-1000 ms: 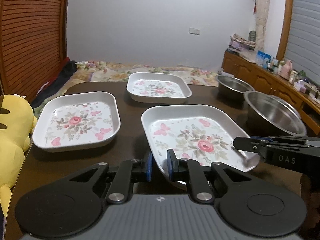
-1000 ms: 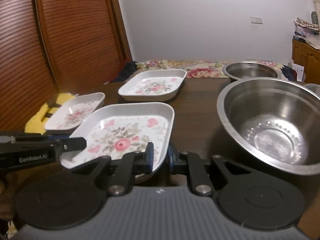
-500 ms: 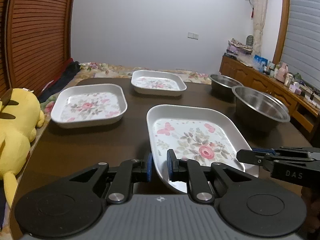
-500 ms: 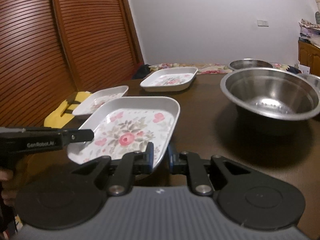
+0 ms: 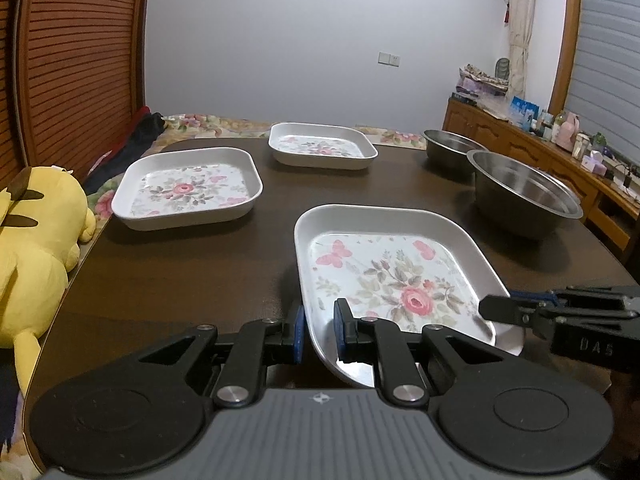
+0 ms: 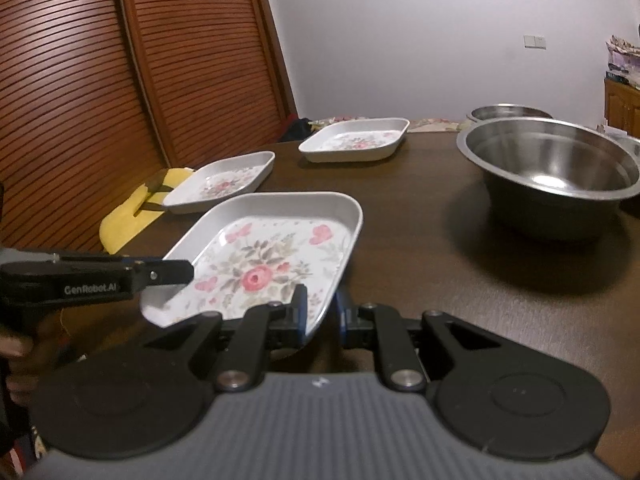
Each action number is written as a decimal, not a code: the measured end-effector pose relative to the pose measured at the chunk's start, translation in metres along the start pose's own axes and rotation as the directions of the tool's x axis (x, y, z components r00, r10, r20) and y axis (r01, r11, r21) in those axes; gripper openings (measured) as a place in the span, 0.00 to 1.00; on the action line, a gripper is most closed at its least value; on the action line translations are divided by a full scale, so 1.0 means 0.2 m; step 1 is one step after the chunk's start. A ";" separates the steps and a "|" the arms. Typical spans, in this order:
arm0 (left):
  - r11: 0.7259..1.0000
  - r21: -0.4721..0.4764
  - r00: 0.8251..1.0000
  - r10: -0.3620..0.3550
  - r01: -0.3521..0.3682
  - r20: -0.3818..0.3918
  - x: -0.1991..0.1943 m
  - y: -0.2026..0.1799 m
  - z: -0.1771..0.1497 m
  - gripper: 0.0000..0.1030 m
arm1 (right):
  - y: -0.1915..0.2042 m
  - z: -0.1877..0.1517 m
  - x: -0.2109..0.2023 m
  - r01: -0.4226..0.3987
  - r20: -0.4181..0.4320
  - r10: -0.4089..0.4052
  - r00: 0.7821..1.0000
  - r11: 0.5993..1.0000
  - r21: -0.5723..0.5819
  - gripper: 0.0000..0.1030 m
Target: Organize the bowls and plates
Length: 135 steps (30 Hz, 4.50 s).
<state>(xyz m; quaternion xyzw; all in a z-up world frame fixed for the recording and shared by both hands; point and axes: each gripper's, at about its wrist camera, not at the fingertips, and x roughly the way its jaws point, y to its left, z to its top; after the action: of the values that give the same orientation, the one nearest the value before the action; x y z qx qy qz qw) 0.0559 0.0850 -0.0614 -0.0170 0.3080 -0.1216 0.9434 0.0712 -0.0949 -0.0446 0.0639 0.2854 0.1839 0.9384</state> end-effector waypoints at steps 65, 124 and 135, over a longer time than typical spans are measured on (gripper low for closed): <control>0.983 -0.004 0.976 0.180 -0.181 0.126 0.10 0.42 0.41 0.45 | 0.27 0.62 0.31 -0.187 0.004 0.190 0.982 0.971 -0.152 0.49; 0.993 -0.050 0.990 0.107 -0.103 0.089 0.24 0.67 0.50 0.16 | 0.28 0.73 0.81 -0.155 -0.222 0.145 0.964 0.987 -0.030 0.12; 0.998 0.011 0.987 0.066 -0.068 0.150 0.07 0.42 0.58 0.16 | 0.15 0.80 0.51 -0.128 -0.118 0.124 0.985 0.991 -0.025 0.12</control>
<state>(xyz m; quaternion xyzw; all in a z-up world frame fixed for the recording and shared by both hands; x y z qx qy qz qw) 0.1527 0.1576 0.0155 -0.0081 0.2358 -0.0908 0.9675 0.2298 -0.0302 0.0427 0.0558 0.3319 0.2511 0.9076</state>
